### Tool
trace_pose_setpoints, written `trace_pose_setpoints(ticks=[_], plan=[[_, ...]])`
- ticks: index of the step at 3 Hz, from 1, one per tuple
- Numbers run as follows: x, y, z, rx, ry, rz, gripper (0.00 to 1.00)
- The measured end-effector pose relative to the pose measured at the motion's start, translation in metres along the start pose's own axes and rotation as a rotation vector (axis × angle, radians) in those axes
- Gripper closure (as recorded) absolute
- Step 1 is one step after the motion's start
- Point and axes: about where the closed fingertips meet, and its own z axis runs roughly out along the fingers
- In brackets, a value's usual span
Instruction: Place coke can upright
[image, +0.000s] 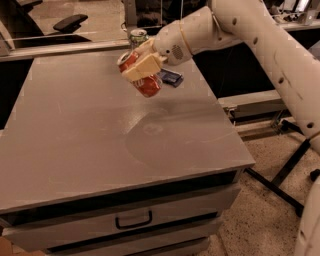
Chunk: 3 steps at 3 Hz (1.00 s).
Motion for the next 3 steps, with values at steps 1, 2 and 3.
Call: trace_pose_setpoints(ticks=[1,2,3], plan=[[-0.0024,0.0061,-0.0158,-0.006,-0.085,-0.021,1.00],[-0.0024,0.0061,-0.0157,-0.006,-0.085,-0.021,1.00],[0.0016,0.0087,-0.0150,0.016,-0.143,0.009,1.00]])
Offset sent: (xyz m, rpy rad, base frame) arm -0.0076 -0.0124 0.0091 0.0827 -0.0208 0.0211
